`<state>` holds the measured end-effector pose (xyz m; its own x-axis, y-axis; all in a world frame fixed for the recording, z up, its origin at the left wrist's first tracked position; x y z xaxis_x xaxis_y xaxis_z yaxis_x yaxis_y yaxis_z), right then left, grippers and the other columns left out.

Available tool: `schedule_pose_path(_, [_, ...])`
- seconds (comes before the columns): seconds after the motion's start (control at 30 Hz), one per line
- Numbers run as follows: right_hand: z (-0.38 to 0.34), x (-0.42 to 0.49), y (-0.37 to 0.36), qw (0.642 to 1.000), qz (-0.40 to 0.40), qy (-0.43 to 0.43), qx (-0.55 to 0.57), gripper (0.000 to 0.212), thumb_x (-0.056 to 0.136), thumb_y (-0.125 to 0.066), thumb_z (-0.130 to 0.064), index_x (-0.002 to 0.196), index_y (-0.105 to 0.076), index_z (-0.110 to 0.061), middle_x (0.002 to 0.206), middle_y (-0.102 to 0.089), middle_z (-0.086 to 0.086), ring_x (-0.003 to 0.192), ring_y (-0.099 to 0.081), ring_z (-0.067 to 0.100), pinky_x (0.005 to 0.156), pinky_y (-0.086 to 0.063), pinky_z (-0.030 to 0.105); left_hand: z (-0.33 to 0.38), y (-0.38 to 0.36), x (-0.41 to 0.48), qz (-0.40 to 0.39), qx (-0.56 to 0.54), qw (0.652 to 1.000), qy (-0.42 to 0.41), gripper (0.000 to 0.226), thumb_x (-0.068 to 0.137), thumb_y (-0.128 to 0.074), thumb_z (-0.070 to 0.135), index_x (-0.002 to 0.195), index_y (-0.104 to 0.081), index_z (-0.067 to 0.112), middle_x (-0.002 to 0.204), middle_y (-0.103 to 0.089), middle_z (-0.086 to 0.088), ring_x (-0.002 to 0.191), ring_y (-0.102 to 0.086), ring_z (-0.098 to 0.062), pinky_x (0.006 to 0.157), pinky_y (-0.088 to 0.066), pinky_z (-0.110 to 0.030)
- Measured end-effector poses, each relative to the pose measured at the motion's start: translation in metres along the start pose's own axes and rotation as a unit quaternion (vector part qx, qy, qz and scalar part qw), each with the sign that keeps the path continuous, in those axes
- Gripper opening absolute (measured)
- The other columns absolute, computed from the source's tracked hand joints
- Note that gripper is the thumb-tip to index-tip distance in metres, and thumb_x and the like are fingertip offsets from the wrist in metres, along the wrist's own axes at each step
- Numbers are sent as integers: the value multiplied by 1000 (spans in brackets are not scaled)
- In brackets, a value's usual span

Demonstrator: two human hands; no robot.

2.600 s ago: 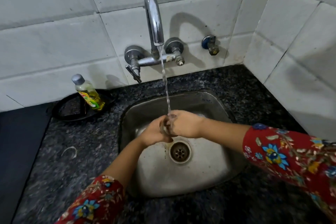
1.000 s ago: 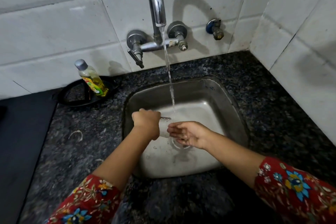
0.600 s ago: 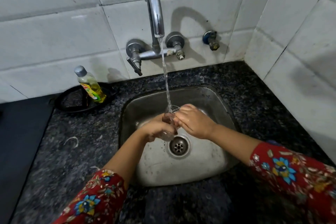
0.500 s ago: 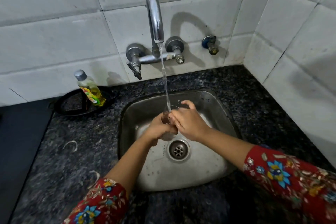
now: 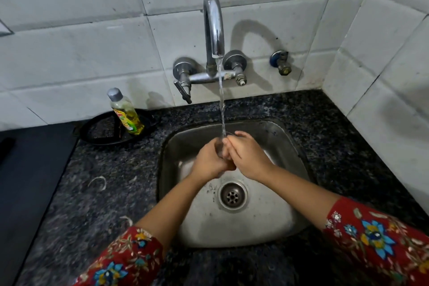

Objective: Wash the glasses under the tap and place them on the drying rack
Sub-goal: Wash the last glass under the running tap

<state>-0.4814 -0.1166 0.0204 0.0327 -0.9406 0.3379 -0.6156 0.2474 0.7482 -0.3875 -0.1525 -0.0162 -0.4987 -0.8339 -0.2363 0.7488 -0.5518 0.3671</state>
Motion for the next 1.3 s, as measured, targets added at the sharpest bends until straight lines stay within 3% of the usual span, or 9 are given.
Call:
schedule_pose_path(0.1, [-3, 5, 0, 999, -24, -44, 23, 32, 100, -36, -18, 83, -60, -5, 82, -67, 6, 83, -59, 24, 90, -41, 34, 7, 12, -1, 117, 119, 986, -26, 35, 68, -73, 29, 97, -55, 25, 81, -63, 11, 73, -58, -7, 63, -46, -29])
schedule_pose_path(0.2, [2, 6, 6, 993, -80, -14, 80, 27, 98, -40, -19, 88, -63, -11, 81, -64, -8, 81, -61, 12, 110, -27, 34, 4, 12, 10, -14, 25, 999, -44, 47, 56, -81, 19, 98, -59, 22, 88, -67, 5, 80, -65, -13, 75, -55, -38])
schedule_pose_path(0.3, [15, 4, 19, 985, -77, -78, 132, 16, 92, -58, -20, 97, -73, -18, 90, -72, -11, 87, -64, -3, 109, -11, 13, 0, 14, 6, -49, -25, 998, -31, 50, 58, -82, 4, 101, -61, 17, 80, -65, -1, 59, -59, -12, 50, -49, -32])
schedule_pose_path(0.47, [16, -7, 22, 962, -22, -124, 243, 10, 84, -67, -11, 89, -76, -10, 76, -73, -16, 82, -69, -1, 89, -38, 7, -1, 2, 3, -56, -104, 992, -41, 46, 62, -78, -3, 100, -61, 16, 80, -64, -3, 67, -59, -17, 55, -45, -30])
schedule_pose_path(0.7, [15, -5, 15, 912, 50, -217, 345, 12, 87, -64, -11, 82, -75, -13, 77, -74, -1, 82, -70, 10, 83, -51, 23, 8, 9, -6, 205, 218, 944, -140, 58, 70, -71, 23, 124, -49, 21, 110, -59, 1, 98, -57, -18, 81, -50, -35])
schedule_pose_path(0.9, [6, 3, 26, 970, -41, -105, 213, 15, 88, -63, -15, 84, -74, -24, 71, -69, -26, 84, -67, -4, 107, -15, 14, 6, 12, 0, -142, -196, 967, -74, 40, 72, -75, -1, 108, -61, 13, 93, -69, 1, 80, -66, -7, 72, -52, -21])
schedule_pose_path(1.03, [8, 11, 20, 950, -40, -145, 275, 18, 91, -59, -14, 82, -74, -11, 70, -73, -6, 75, -69, 8, 83, -52, 25, 4, 14, 6, -48, -67, 993, -90, 48, 63, -82, 29, 107, -64, 21, 96, -71, 3, 91, -66, -14, 87, -54, -37])
schedule_pose_path(1.17, [13, 17, 13, 963, -48, -159, 211, 26, 93, -57, -21, 70, -70, -24, 60, -68, -10, 60, -61, -4, 66, -46, 25, 12, 14, 3, 91, 92, 984, -123, 59, 59, -83, 41, 112, -59, 31, 95, -69, 12, 85, -65, -4, 79, -55, -30])
schedule_pose_path(1.3, [5, 15, 23, 979, -57, -85, 175, 21, 94, -55, -16, 85, -73, -9, 83, -75, 5, 79, -68, 16, 105, -27, 21, 5, 16, 11, -121, -160, 977, -74, 44, 66, -80, 14, 107, -64, 15, 98, -70, 0, 89, -67, -14, 83, -53, -31])
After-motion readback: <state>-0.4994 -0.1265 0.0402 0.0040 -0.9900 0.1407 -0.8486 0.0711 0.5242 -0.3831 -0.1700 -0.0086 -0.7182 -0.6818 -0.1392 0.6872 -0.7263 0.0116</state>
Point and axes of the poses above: each hand's wrist, its own x-axis towards the middle knuckle, its own y-axis out of the back of the hand, z = x × y, the point moved 6 cm from there along x, towards the middle knuckle
